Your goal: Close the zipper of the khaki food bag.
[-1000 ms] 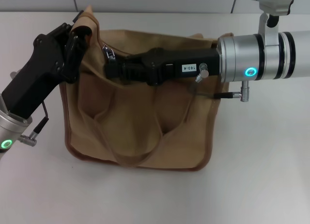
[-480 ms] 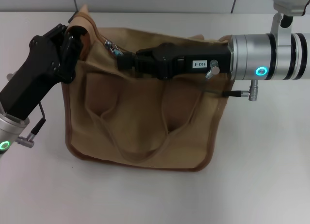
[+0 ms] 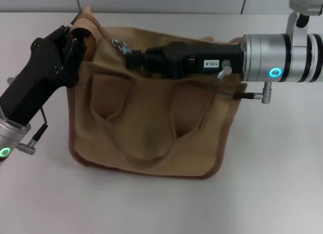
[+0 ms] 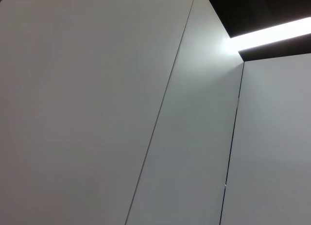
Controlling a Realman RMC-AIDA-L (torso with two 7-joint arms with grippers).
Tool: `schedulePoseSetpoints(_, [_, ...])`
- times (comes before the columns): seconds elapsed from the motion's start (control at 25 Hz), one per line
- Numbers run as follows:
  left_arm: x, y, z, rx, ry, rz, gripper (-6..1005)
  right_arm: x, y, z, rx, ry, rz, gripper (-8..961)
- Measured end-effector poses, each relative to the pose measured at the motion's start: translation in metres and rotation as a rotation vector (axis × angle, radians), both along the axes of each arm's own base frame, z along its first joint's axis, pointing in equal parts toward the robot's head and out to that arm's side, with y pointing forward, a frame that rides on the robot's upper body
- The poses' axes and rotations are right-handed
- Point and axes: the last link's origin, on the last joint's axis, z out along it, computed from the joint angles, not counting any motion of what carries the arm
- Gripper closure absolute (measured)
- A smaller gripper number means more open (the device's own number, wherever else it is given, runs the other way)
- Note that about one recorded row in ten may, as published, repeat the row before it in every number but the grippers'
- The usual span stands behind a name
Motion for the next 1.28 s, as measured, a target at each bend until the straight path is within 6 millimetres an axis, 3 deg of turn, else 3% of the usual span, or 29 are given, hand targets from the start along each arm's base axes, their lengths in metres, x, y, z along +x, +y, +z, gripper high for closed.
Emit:
schedulePoseSetpoints(0.4, [-0.001, -0.001, 0.000, 0.001, 0.000, 0.005, 932, 0.009, 0.006, 0.013, 0.057, 0.049, -0.058, 947])
schedulePoseSetpoints(0.92, [-0.001, -0.001, 0.001, 0.005, -0.002, 0.008, 928, 0.005, 0.002, 0.009, 0.048, 0.014, -0.001, 947])
schedulePoseSetpoints(1.28, [-0.018, -0.005, 0.014, 0.089, -0.035, 0.100, 925, 0.029, -0.002, 0.018, 0.079, 0.007, -0.053, 946])
